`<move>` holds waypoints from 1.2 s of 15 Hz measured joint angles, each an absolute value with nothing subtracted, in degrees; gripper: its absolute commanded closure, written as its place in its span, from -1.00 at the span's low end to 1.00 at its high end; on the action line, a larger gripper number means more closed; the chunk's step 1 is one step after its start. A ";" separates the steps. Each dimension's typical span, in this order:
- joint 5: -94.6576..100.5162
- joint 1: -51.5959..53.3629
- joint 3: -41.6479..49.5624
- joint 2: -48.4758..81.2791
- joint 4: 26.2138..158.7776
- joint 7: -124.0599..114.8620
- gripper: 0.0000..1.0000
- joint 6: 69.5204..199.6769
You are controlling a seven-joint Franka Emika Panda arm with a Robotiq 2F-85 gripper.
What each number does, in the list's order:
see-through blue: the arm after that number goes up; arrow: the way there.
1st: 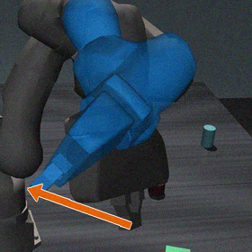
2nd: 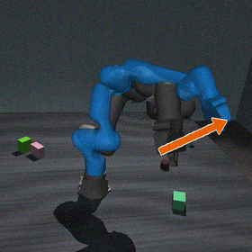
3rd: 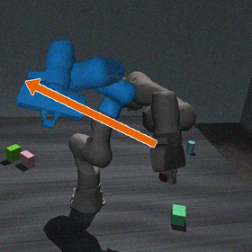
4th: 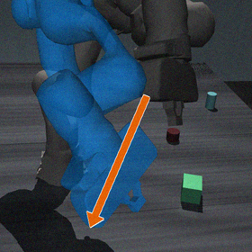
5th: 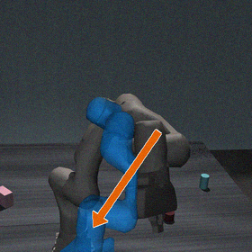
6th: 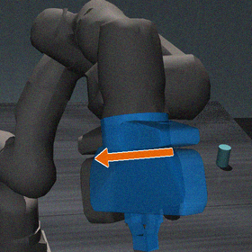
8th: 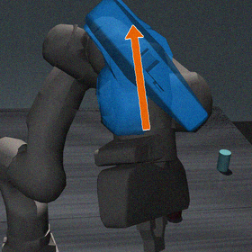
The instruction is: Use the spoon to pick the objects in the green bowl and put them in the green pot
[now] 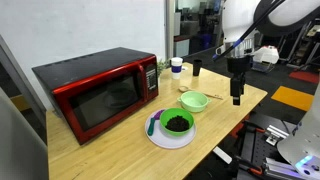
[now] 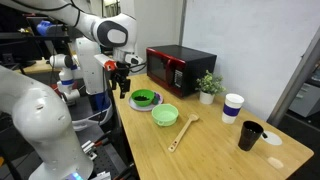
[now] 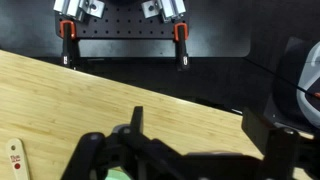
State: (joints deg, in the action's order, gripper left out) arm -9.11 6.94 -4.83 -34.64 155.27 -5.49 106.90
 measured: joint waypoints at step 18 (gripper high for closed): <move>-3.18 2.33 1.62 -34.99 152.29 1.21 -1.00 107.74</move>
